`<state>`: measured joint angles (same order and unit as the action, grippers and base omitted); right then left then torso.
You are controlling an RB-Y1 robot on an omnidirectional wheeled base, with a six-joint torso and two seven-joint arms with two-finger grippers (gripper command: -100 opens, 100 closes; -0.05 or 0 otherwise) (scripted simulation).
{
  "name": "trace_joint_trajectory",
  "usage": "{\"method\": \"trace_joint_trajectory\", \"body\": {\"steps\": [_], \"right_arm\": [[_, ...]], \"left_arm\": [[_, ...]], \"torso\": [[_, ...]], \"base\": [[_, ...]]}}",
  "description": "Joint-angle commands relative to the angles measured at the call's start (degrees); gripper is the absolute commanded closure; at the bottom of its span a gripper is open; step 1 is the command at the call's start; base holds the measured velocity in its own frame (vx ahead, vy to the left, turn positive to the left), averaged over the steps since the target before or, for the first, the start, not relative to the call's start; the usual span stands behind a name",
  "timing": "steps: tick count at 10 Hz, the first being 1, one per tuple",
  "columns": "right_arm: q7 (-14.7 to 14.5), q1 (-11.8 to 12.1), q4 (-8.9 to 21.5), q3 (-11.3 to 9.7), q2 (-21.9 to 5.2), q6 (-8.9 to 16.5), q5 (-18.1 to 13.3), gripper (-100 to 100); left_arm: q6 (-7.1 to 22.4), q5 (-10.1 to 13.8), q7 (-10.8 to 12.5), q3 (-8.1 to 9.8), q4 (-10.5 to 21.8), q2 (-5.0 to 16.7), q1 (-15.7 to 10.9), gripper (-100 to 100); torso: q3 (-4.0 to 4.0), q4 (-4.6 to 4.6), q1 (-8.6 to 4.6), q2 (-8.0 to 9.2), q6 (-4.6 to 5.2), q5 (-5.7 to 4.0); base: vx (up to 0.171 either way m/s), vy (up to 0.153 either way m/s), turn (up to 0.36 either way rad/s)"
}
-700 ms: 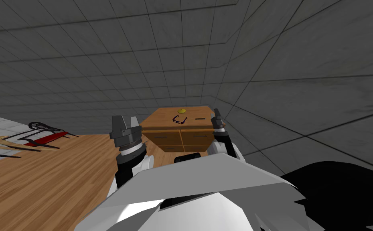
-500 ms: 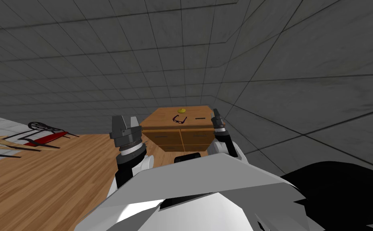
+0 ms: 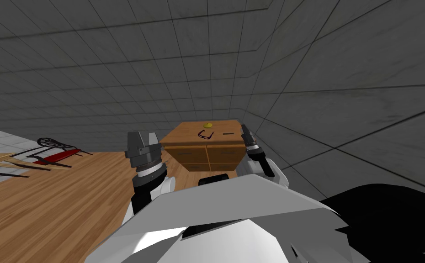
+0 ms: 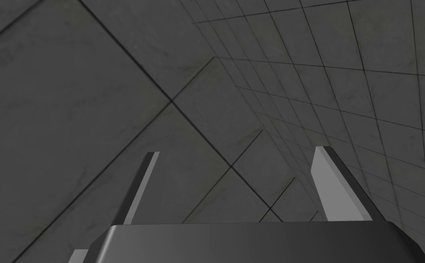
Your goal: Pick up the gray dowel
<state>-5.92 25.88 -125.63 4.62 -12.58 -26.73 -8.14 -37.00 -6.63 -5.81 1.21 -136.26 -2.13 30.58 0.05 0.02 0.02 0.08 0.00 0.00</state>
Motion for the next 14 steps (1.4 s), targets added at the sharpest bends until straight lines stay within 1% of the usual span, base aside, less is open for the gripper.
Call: {"method": "trace_joint_trajectory", "body": {"steps": [1, 2, 3, 4, 5, 6, 7, 8, 9, 10, 11, 12, 13, 14], "right_arm": [[0.88, -0.55, 1.19, 1.0, -2.86, -1.34, -1.9, -100], [0.88, -0.55, 1.19, 1.0, -3.61, -1.34, -1.9, -100], [1.56, -0.94, 2.14, 1.67, -5.85, -2.34, -3.37, -100], [2.3, -1.33, 3.2, 2.3, -7.54, -3.43, -4.99, -100], [2.3, -1.33, 3.2, 2.3, -8.77, -3.43, -4.99, -100], [3.12, -1.71, 4.36, 2.88, -10.81, -4.62, -6.74, -100], [3.12, -1.71, 4.36, 2.88, -11.53, -4.62, -6.74, -100], [4.0, -2.07, 5.58, 3.38, -13.77, -5.9, -8.63, -100], [4.0, -2.07, 5.58, 3.38, -14.41, -5.9, -8.63, -100], [4.95, -2.42, 6.86, 3.81, -16.63, -7.26, -10.65, -100], [4.95, -2.42, 6.86, 3.81, -17.45, -7.26, -10.65, -100], [5.96, -2.73, 8.2, 4.12, -19.61, -8.68, -12.77, -100], [5.96, -2.73, 8.2, 4.12, -20.62, -8.68, -12.77, -100], [7.02, -3.0, 9.6, 4.3, -22.66, -10.15, -14.97, -100]], "left_arm": [[0.0, 0.0, 0.0, 0.0, 0.0, 0.0, 0.0, 0], [0.0, 0.0, 0.0, 0.0, 0.0, 0.0, 0.0, 0], [0.0, 0.0, 0.0, 0.0, 0.0, 0.0, 0.0, 0], [0.0, 0.0, 0.0, 0.0, 0.0, 0.0, 0.0, 0], [0.0, 0.0, 0.0, 0.0, 0.0, 0.0, 0.0, 0], [0.0, 0.0, 0.0, 0.0, 0.0, 0.0, 0.0, 0], [0.0, 0.0, 0.0, 0.0, 0.0, 0.0, 0.0, 0], [0.0, 0.0, 0.0, 0.0, 0.0, 0.0, 0.0, 0], [0.0, 0.0, 0.0, 0.0, 0.0, 0.0, 0.0, 0], [0.0, 0.0, 0.0, 0.0, 0.0, 0.0, 0.0, 0], [0.0, 0.0, 0.0, 0.0, 0.0, 0.0, 0.0, 0], [0.0, 0.0, 0.0, 0.0, 0.0, 0.0, 0.0, 0], [0.0, 0.0, 0.0, 0.0, 0.0, 0.0, 0.0, 0], [0.0, 0.0, 0.0, 0.0, 0.0, 0.0, 0.0, 0]], "torso": [[0.0, 0.0, 0.0, 0.0, 0.0, 0.0], [0.0, 0.0, 0.03, 0.0, 0.0, 0.01], [-0.01, 0.0, 0.03, -0.01, 0.01, 0.01], [-0.01, 0.0, 0.03, -0.01, 0.0, 0.01], [0.0, 0.0, 0.07, 0.0, -0.01, 0.01], [-0.01, 0.0, 0.05, -0.02, 0.01, 0.01], [-0.02, -0.01, 0.06, -0.03, -0.01, 0.01], [-0.02, -0.01, 0.04, -0.04, 0.01, 0.01], [-0.02, -0.01, 0.06, -0.03, -0.01, 0.01], [-0.02, -0.01, 0.04, -0.03, 0.01, 0.01], [-0.02, -0.01, 0.05, -0.03, -0.01, 0.01], [-0.02, -0.01, 0.04, -0.03, 0.01, 0.01], [-0.02, -0.01, 0.06, -0.04, -0.01, 0.01], [-0.02, -0.01, 0.06, -0.04, 0.01, 0.01]], "base": [[-0.022, 0.022, 0.044], [-0.017, 0.018, 0.009], [-0.019, 0.019, 0.031], [-0.022, 0.03, 0.066], [-0.015, 0.023, 0.02], [-0.015, 0.028, 0.048], [-0.011, 0.018, 0.029], [-0.016, 0.025, 0.066], [-0.014, 0.018, 0.027], [-0.016, 0.021, 0.07], [-0.015, 0.017, 0.039], [-0.012, 0.025, 0.077], [-0.012, 0.023, 0.042], [-0.011, 0.029, 0.091]]}}
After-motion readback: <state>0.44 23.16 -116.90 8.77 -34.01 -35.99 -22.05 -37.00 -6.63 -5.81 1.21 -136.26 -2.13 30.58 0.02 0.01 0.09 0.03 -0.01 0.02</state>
